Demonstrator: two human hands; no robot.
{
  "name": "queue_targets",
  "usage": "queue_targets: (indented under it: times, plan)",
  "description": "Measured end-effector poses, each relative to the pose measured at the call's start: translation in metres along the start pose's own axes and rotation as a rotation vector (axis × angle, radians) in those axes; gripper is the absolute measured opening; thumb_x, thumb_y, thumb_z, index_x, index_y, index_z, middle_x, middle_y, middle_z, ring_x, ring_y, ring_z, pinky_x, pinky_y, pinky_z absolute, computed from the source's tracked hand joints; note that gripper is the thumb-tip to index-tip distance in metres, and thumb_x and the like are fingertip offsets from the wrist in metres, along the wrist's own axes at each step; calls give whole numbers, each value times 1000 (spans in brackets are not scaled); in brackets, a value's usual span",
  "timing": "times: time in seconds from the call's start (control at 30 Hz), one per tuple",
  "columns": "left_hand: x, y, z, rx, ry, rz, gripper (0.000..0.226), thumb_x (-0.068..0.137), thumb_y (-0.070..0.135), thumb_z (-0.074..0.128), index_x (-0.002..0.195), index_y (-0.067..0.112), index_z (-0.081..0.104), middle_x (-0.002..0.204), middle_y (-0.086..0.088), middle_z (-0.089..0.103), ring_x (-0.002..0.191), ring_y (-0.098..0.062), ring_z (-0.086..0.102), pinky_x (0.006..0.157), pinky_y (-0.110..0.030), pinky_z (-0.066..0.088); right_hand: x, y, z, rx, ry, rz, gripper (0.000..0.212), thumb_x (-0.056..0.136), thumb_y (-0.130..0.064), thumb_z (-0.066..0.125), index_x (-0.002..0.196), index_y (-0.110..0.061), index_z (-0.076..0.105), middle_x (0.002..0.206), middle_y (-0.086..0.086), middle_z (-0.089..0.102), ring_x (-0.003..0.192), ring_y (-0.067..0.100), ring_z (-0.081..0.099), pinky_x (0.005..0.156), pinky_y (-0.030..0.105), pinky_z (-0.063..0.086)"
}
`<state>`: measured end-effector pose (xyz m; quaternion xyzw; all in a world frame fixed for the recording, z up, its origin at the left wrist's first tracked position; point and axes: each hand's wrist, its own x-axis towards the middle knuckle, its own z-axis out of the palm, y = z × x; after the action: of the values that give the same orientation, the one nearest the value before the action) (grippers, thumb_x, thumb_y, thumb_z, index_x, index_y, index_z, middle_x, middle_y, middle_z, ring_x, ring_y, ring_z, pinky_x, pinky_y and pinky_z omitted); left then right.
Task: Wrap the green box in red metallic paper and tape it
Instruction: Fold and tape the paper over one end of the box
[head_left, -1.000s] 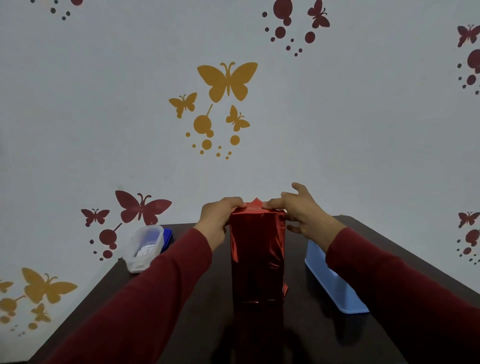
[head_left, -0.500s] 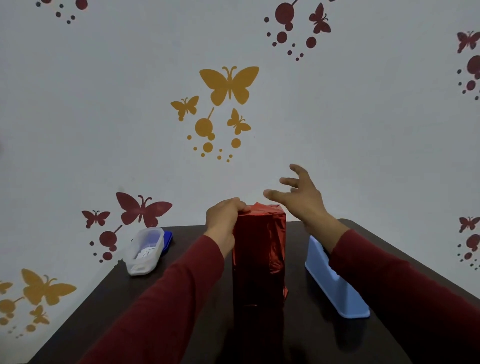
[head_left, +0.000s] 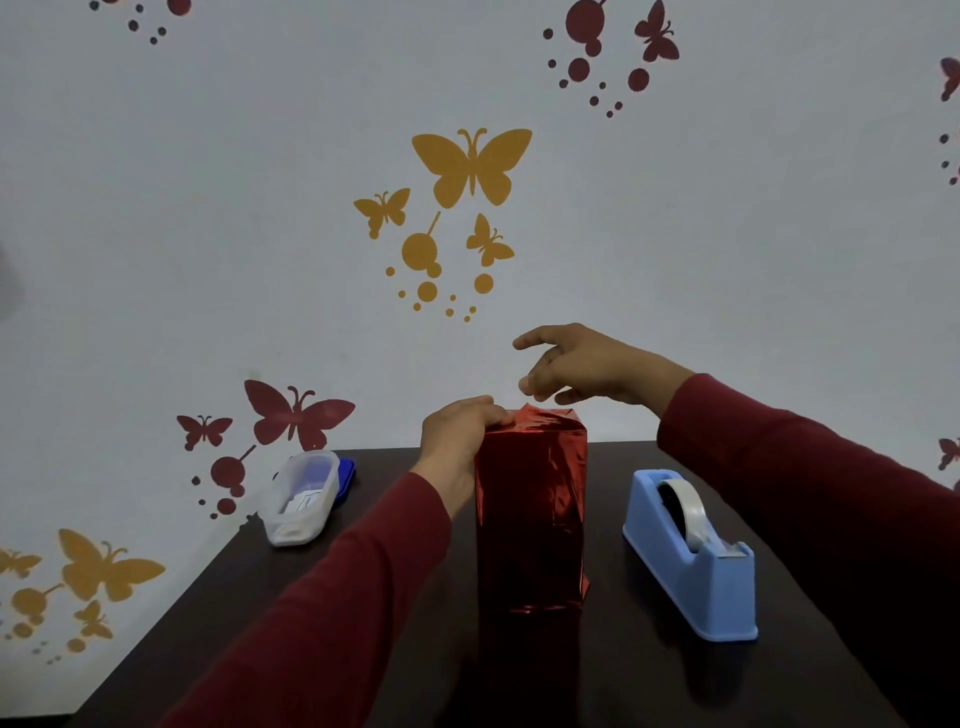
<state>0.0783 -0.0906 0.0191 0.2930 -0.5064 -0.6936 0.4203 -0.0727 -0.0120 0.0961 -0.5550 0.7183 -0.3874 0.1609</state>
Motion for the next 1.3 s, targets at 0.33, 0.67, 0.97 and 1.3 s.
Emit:
queue_targets:
  times: [0.33,0.67,0.97,1.3]
  plan:
    - [6,-3,-1,20,-4,1,33,79,-5,77,109,9,75,97,-9,75,72,-15,73,49,-18,53,14,7,15,-151,42,106,64,79,-13,82,137,-29,58,82,6,76,63,16,57,58,24,47]
    - [16,1,6,180,72,-5,49,58,42,79,97,12,75,104,-6,75,98,-27,72,93,-43,58,19,-7,18,-252,30,222,83,80,-9,83,152,-27,44,58,-2,66,46,10,55,49,21,44]
    - [21,1,8,409,172,89,7,75,15,83,74,13,77,85,-6,76,87,-23,74,84,-38,63,27,-7,17,-108,59,340,117,72,-3,90,159,-42,22,77,2,63,54,12,54,50,24,39]
    - [23,-3,8,346,174,104,15,79,14,81,69,20,72,74,5,71,79,-12,69,66,-23,53,14,38,41,691,141,335,50,96,11,53,129,-22,70,125,6,71,112,23,69,95,38,57]
